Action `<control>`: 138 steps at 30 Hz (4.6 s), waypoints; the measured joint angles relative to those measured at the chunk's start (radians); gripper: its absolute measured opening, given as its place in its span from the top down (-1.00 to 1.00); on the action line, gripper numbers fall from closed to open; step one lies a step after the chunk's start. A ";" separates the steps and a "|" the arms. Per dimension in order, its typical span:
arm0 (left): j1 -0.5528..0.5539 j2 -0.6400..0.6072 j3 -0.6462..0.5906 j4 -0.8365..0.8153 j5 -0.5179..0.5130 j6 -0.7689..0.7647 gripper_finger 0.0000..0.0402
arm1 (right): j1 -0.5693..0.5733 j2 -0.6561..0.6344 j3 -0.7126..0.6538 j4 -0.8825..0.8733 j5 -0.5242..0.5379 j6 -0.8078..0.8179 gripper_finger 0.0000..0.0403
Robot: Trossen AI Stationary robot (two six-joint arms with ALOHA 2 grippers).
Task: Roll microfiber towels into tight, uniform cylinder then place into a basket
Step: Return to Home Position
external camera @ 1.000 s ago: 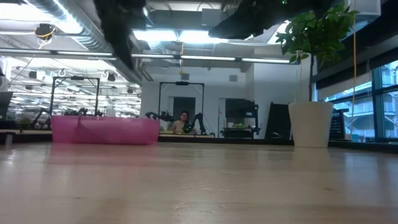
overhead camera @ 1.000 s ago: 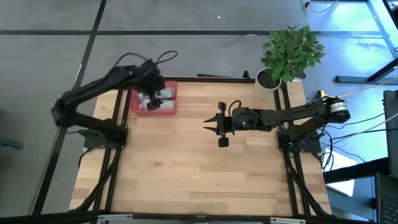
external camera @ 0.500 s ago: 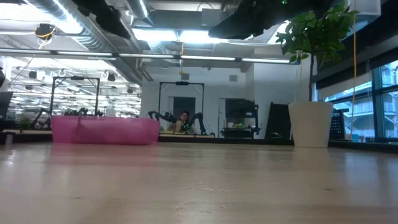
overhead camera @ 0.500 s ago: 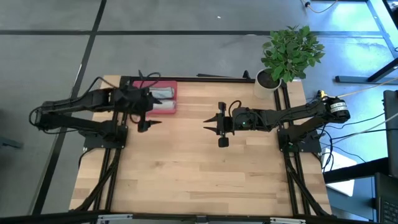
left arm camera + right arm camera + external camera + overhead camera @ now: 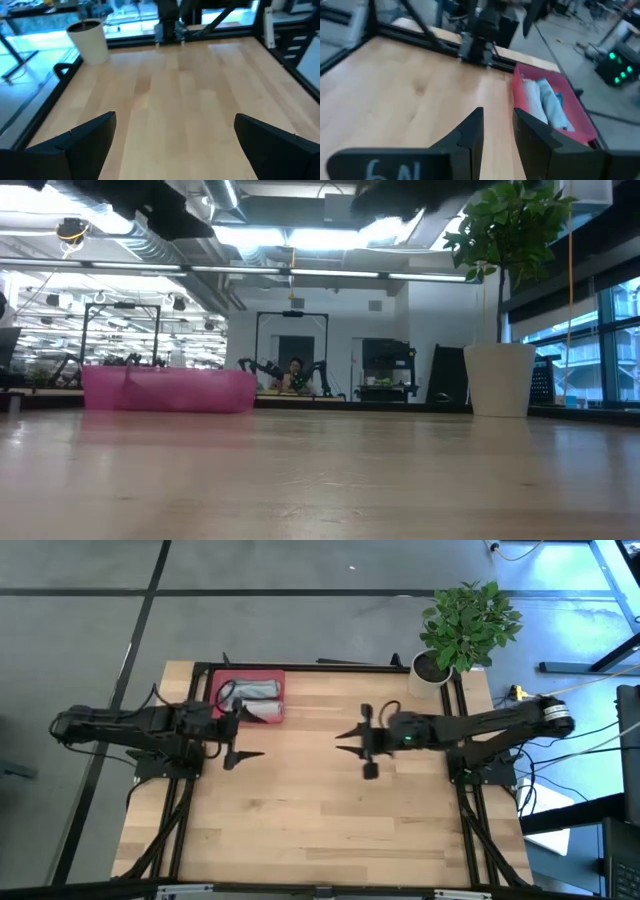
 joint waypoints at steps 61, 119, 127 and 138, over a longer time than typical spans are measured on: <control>-0.067 -0.523 -0.610 0.345 0.011 0.010 -0.96 | 0.233 -1.153 -0.893 0.081 0.157 0.142 0.47; -0.067 -0.523 -0.610 0.345 0.008 0.010 -0.96 | 0.233 -1.153 -0.893 0.016 0.156 0.143 0.47; -0.067 -0.523 -0.610 0.345 0.008 0.010 -0.96 | 0.233 -1.153 -0.893 0.016 0.156 0.143 0.47; -0.066 -0.523 -0.610 0.345 0.008 0.010 -0.96 | 0.233 -1.153 -0.893 0.016 0.156 0.143 0.47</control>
